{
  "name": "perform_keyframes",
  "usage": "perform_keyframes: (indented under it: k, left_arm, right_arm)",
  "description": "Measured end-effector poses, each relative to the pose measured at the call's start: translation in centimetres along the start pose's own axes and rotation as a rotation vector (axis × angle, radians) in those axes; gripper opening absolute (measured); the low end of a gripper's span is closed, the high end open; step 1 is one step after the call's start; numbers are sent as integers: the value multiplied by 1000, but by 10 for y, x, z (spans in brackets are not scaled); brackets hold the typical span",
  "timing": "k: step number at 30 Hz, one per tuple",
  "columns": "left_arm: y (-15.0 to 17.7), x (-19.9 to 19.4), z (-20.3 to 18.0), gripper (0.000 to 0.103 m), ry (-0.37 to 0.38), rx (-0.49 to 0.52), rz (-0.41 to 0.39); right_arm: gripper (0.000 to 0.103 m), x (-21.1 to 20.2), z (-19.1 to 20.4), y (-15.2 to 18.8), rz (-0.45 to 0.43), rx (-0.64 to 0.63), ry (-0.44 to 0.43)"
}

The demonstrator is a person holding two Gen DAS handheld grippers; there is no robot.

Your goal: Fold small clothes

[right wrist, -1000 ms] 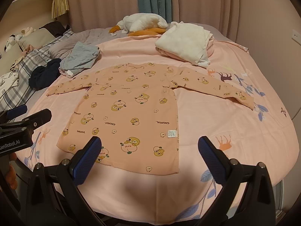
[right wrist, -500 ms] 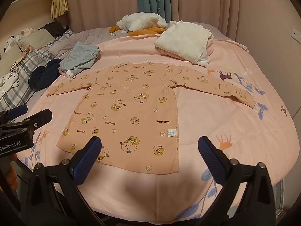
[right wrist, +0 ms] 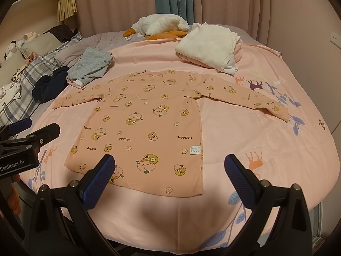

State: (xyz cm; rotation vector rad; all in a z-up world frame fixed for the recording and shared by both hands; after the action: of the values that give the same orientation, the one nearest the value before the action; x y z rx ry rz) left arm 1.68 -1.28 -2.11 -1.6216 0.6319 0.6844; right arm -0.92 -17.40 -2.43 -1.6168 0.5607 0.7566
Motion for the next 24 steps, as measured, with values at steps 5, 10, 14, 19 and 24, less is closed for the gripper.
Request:
perform_keyframes:
  k: [5, 10, 14, 19, 24]
  left_arm:
    - [0, 0, -1, 102, 0, 1, 0]
    - [1, 1, -1, 102, 0, 1, 1]
    - [1, 2, -4, 102, -1, 7, 2]
    - [1, 6, -6, 102, 7, 10, 8]
    - [-8, 33, -12, 102, 24, 13, 20]
  right_arm:
    - [103, 0, 0, 0, -1, -4, -2]
    - [103, 0, 0, 0, -1, -4, -3]
    - [103, 1, 1, 1, 1, -1, -2]
    - [103, 4, 0, 3, -1, 20, -12]
    - [103, 23, -14, 1, -4, 97, -90]
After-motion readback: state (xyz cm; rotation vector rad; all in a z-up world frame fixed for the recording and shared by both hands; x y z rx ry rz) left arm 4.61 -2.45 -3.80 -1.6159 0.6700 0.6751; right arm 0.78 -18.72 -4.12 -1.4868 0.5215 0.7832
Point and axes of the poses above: each gripper's, at about its wrist camera, not at the fingertips, and x roughly the way its jaws point, z to its left, y to its underside, the point moved 4 cm from there along x, roughly the way its jaws point, and after that the axes turned 12 degrees about -x, right-handed, at the moved point
